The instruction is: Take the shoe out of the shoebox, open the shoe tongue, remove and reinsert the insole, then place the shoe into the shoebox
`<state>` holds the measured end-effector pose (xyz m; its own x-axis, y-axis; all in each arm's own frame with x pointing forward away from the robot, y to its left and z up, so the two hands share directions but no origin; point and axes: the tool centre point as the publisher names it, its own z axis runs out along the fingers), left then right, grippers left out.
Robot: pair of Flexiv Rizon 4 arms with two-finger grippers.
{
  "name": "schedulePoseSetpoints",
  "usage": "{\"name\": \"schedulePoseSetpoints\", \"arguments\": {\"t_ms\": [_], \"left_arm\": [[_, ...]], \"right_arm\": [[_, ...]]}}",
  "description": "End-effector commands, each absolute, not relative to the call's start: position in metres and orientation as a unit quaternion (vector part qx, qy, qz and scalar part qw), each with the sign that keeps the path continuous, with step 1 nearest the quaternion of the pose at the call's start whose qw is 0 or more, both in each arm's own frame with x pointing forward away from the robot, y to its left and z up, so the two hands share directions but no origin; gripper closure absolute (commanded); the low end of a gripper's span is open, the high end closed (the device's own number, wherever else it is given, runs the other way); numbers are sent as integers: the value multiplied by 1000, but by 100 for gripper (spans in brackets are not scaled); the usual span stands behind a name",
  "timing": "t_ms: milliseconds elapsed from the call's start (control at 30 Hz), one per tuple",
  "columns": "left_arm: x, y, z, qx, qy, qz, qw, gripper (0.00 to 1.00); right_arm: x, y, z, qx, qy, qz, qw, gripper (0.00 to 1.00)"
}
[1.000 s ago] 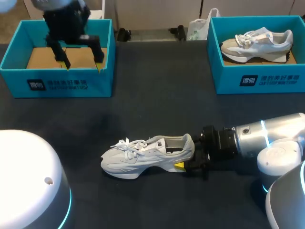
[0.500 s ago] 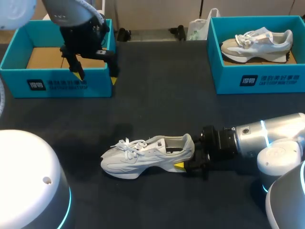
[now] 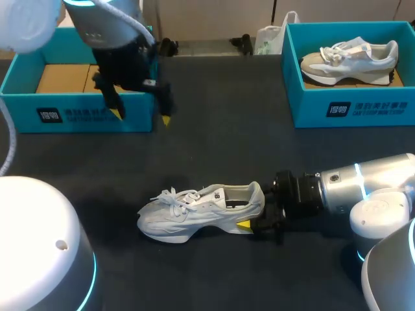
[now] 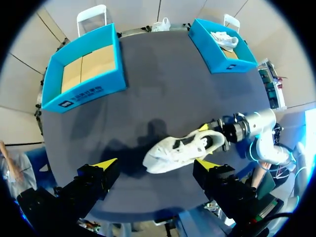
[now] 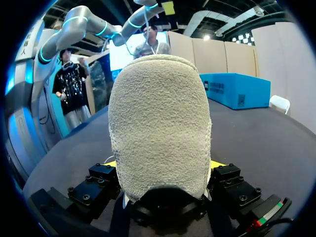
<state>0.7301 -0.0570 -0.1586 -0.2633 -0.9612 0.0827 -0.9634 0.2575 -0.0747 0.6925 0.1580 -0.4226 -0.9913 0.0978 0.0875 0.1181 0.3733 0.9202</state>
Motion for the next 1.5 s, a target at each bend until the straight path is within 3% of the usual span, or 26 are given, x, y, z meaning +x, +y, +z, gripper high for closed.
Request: {"name": "schedulePoseSetpoints", "arguments": {"t_ms": [33, 167, 633, 1033, 1500], "left_arm": [[711, -72, -164, 606, -793, 59, 6, 0], [696, -102, -177, 595, -801, 52, 28, 0], [696, -102, -177, 595, -801, 52, 28, 0], [692, -162, -215, 599, -797, 13, 79, 0], [692, -162, -215, 599, -797, 13, 79, 0]], "right_arm": [[692, 159, -423, -65, -829, -555, 9, 100], [692, 159, -423, -65, -829, -555, 9, 100], [692, 159, -423, -65, -829, -555, 9, 100], [692, 159, -423, -65, -829, -555, 9, 100], [692, 159, -423, -65, -829, -555, 9, 100]]}}
